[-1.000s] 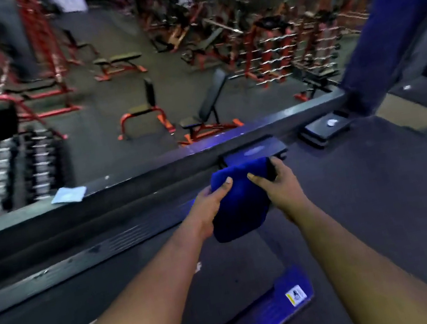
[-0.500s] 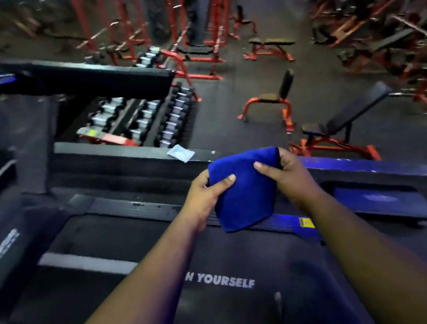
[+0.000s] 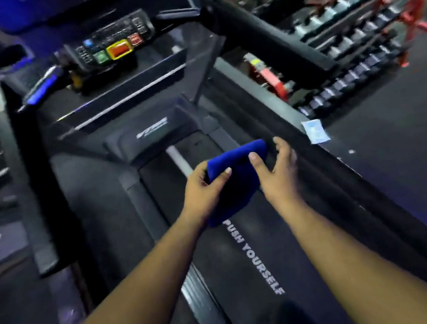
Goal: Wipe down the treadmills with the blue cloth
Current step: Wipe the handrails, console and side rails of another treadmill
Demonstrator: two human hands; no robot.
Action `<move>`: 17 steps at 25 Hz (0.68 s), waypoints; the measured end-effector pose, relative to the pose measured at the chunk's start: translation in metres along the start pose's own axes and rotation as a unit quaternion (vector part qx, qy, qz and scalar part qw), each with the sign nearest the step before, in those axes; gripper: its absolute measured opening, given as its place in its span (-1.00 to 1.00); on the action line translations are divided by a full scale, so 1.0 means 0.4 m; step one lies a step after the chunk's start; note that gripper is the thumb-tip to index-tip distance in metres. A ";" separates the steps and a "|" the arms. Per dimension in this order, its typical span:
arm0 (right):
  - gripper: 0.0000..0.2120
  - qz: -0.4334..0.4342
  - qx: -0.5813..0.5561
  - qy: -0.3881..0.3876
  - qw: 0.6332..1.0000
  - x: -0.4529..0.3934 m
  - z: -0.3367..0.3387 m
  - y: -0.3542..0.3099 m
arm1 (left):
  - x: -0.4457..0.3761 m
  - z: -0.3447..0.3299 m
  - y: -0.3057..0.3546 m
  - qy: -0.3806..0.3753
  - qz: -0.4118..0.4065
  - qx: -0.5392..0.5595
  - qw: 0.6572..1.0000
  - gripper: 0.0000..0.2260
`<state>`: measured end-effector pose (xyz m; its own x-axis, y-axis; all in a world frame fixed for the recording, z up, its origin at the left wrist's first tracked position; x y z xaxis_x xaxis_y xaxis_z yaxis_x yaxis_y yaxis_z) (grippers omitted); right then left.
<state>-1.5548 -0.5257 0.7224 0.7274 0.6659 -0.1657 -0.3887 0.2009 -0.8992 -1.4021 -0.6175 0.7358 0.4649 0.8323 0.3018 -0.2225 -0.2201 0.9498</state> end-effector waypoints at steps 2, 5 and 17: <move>-0.08 -0.091 -0.110 -0.078 0.987 0.033 -0.114 -0.076 | 0.056 0.080 0.015 0.061 0.009 0.014 0.998 -0.90; -0.09 -0.218 -0.222 -0.226 0.923 0.114 -0.301 -0.184 | 0.144 0.228 0.013 0.085 0.072 0.070 0.991 -0.87; -0.31 -0.040 -0.156 -0.428 0.889 0.350 -0.920 -0.492 | 0.256 0.861 -0.010 0.473 0.128 -0.014 0.871 -0.71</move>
<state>-1.1684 -0.7366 0.7271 -0.0028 0.9883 0.1522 -0.0825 0.1515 -0.9850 -1.0586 -0.7064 0.7915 -0.5157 0.8070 0.2876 -0.2417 -0.4591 0.8548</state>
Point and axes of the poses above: each hand's wrist, its own x-axis away from the middle knuckle, its own z-axis out of the back of the hand, y = z × x, the point moved 3 cm from there along -x, towards the middle knuckle, and after that the axes turned 12 degrees about z, right-handed, at the moved point
